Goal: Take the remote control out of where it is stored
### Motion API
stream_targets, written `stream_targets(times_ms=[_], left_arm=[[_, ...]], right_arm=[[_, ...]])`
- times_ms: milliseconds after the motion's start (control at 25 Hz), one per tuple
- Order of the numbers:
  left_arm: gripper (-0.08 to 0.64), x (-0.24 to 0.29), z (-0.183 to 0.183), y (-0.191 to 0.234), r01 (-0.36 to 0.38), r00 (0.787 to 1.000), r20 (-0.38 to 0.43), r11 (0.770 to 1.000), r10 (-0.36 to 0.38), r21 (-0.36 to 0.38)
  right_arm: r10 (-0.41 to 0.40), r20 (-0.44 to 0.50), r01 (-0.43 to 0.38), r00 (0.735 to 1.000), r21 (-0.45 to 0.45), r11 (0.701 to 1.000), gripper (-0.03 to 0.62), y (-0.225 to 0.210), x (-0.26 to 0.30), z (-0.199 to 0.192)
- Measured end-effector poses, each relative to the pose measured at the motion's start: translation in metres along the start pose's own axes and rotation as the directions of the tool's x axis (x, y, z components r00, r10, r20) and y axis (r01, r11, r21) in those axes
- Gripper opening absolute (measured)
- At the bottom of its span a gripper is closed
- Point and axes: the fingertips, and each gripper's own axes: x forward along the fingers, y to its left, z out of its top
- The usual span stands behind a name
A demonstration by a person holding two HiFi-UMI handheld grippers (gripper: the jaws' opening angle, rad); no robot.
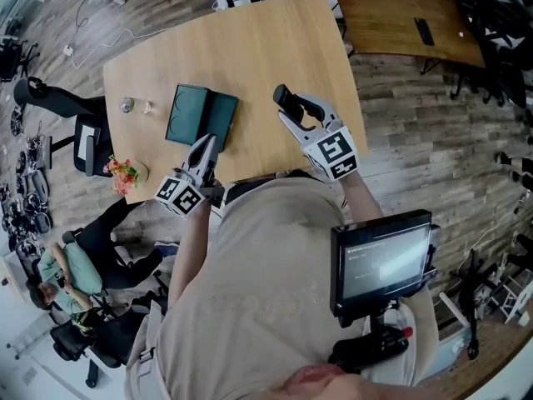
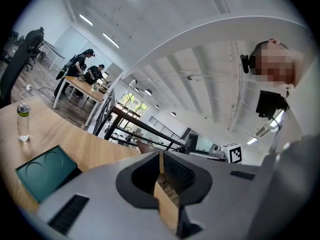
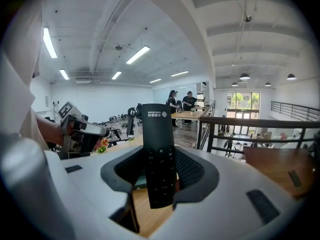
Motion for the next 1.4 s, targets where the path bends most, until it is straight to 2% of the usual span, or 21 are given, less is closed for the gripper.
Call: stream_targets(times_ms=[240,360,600,800,960,1200,1400], left_arm=[[0.006,0.004,-0.007,0.009,-0.007,1.0,-0.017,1.0,0.007,0.006],[0.006,0.008,-0.018,0.01,0.0,0.999,-0.038,1.0,-0.001,-0.014],[0.008,0.014,-0.042,0.015,-0.003,0.991,-0.137,1.0,0.002,-0.007],[0.008,0.022,-0.057,0.016,0.002,0.982,-0.188,1.0,-0.004,-0.011],[0.008,0.034,-0.072,0.016,0.029,0.972,-0.235,0.999,-0.026,0.012],[0.008,0.038,-0.078,0.033,0.024,0.964,-0.265,0.999,-0.011,0.045],[0.008,0.039,-0.087,0.032,0.036,0.957,-0.291,0.998,-0.017,0.059]], right_arm=[[0.019,-0.05,-0.019,0.999,0.0,1.0,0.19,-0.004,0.019,-0.018],[0.019,-0.074,-0.021,0.997,-0.025,0.999,0.19,-0.004,0.027,-0.032],[0.018,-0.124,-0.019,0.992,0.0,1.0,0.19,-0.005,0.029,-0.054],[0.032,-0.169,-0.032,0.985,0.004,0.999,0.19,-0.007,0.032,-0.079],[0.04,-0.24,-0.033,0.97,0.031,0.999,0.19,-0.01,0.035,-0.113],[0.072,-0.317,-0.058,0.946,0.055,0.997,0.191,-0.005,0.059,-0.154],[0.109,-0.388,-0.081,0.915,0.089,0.993,0.192,-0.006,0.067,-0.188]])
